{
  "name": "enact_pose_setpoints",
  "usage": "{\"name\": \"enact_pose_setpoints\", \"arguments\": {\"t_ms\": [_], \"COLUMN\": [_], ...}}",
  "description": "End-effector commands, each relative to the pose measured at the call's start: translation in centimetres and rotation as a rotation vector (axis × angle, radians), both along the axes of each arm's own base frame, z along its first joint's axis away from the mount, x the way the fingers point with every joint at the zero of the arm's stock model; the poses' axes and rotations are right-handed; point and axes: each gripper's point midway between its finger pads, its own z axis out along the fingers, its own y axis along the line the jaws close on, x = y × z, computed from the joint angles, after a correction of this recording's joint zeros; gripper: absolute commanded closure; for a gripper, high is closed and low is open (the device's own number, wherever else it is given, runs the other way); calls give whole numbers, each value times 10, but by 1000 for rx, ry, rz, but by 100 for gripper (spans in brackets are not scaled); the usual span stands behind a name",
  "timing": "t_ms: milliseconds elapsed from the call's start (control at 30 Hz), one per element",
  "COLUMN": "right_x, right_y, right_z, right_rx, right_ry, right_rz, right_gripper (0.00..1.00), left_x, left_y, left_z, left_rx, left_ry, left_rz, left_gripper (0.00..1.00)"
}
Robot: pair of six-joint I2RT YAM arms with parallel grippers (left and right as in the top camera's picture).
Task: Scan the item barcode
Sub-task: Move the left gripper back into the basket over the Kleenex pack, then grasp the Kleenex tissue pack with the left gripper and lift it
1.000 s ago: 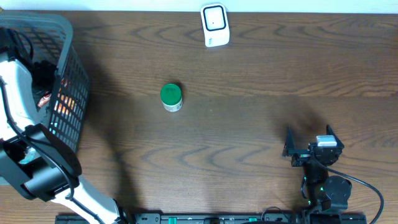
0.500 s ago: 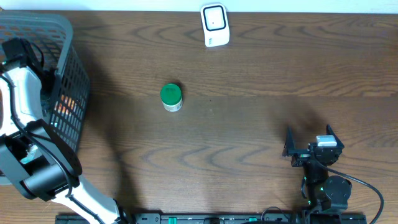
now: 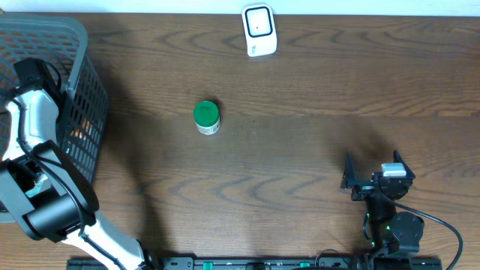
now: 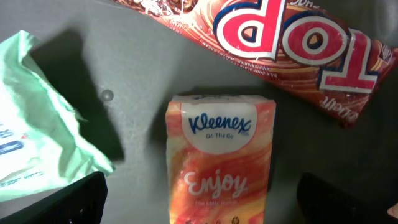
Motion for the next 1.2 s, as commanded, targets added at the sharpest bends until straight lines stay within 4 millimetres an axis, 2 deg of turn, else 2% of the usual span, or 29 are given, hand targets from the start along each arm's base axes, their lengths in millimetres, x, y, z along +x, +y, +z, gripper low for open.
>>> {"name": "enact_pose_setpoints", "arguments": {"t_ms": [0, 167, 367, 467, 567, 667, 733, 867, 1167], "right_x": [0, 0, 0, 0, 0, 0, 0, 0, 0], "right_y": [2, 2, 2, 2, 2, 2, 2, 2, 2], "right_z": [0, 0, 0, 0, 0, 0, 0, 0, 0], "right_rx": [12, 12, 12, 12, 12, 12, 12, 12, 12], "right_ry": [0, 0, 0, 0, 0, 0, 0, 0, 0], "right_rz": [5, 6, 5, 6, 6, 5, 5, 6, 6], "right_gripper": [1, 1, 1, 1, 1, 1, 1, 1, 1], "left_x": [-1, 1, -3, -5, -2, 1, 3, 7, -6], "left_y": [2, 4, 2, 1, 2, 4, 5, 8, 25], "left_z": [-11, -26, -60, -66, -61, -45, -35, -2, 107], "left_rx": [10, 2, -30, -38, -31, -16, -7, 38, 221], "left_ry": [13, 30, 91, 107, 96, 76, 60, -4, -188], "left_rz": [16, 16, 15, 14, 6, -8, -8, -31, 11], "left_gripper": [2, 2, 2, 0, 16, 37, 42, 43, 44]}}
